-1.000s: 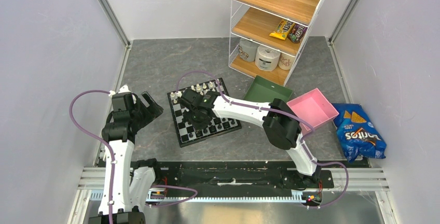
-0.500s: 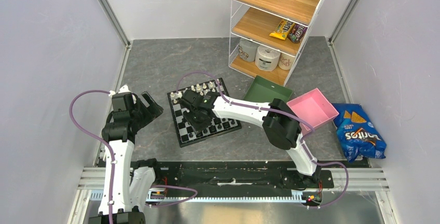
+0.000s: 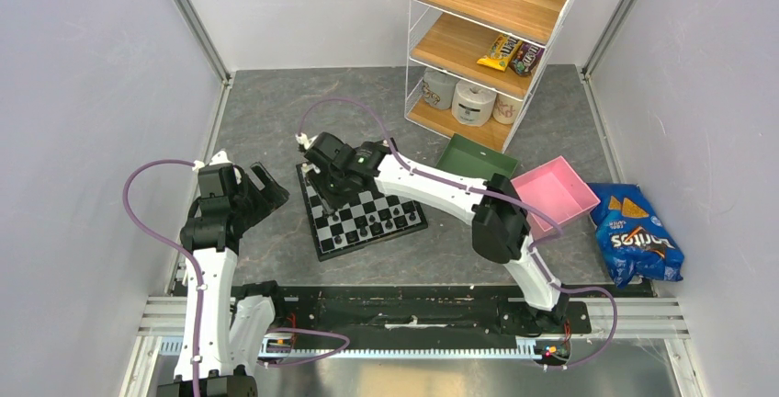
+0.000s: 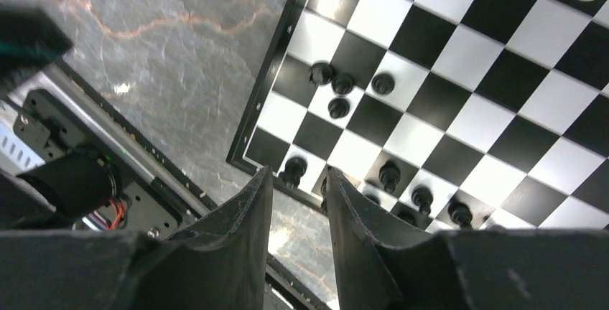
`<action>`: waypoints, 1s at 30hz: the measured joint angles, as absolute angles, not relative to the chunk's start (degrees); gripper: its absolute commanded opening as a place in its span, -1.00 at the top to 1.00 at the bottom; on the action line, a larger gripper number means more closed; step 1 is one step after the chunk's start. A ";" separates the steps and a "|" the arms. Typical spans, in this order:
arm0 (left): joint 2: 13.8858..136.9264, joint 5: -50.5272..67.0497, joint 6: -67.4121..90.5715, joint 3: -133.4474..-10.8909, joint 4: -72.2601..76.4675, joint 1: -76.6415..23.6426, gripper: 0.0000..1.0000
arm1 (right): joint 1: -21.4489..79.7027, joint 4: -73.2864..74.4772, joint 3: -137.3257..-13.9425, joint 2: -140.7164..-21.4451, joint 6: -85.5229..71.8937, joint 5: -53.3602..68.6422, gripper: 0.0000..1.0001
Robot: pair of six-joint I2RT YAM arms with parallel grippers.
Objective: Set up the chess pieces on the board
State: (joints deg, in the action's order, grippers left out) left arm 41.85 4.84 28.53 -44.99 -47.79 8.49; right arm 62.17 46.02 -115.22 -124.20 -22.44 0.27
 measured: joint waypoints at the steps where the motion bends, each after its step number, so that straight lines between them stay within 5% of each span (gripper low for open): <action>1: 41.85 4.84 28.53 -44.99 -47.79 8.49 -0.82 | 61.91 46.41 -116.60 -124.84 -22.44 -0.03 0.18; 30: 41.95 4.82 28.53 -44.97 -47.79 8.49 -0.82 | 57.25 52.82 -128.97 -137.67 -20.97 1.34 0.21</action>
State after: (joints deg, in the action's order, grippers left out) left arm 41.95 4.82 28.53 -44.97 -47.79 8.49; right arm 57.25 52.82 -128.97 -137.67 -20.97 1.34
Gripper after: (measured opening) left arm 0.914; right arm 0.414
